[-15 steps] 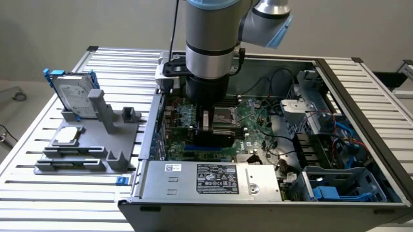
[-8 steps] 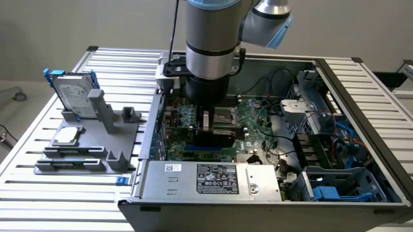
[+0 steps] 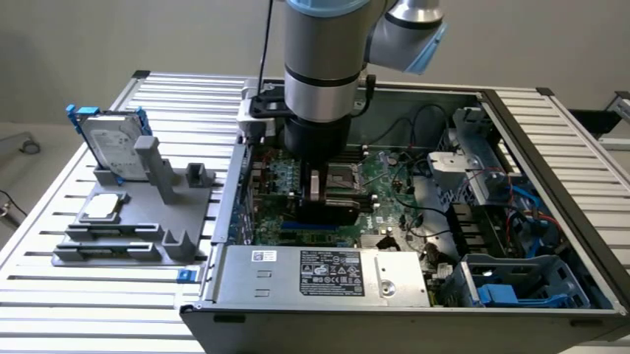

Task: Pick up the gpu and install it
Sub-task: 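Insert the gpu into the slot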

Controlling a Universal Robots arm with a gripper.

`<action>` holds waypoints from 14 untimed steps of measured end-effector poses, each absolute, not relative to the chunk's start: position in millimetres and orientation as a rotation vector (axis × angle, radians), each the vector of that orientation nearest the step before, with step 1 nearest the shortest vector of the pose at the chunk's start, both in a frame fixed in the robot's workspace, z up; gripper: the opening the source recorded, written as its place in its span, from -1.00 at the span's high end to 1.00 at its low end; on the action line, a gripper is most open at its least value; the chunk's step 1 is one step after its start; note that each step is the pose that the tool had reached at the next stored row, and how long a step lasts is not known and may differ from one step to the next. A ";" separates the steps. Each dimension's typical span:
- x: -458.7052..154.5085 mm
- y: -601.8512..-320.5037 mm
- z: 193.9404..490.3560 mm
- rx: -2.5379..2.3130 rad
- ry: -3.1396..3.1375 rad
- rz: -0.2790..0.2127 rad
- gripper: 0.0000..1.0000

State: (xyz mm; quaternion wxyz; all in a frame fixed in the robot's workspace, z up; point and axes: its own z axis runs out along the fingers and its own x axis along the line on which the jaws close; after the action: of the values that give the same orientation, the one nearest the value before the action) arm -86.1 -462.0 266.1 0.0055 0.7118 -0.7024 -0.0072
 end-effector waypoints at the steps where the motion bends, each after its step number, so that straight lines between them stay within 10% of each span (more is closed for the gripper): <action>1: -86.1 -462.2 265.7 2.229 -2.199 -0.023 0.48; 14: -86.1 -463.8 263.5 2.233 -2.206 -0.036 0.48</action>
State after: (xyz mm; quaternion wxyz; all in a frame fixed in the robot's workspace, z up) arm -86.1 -463.8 263.5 0.0013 0.7113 -0.7028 -0.0115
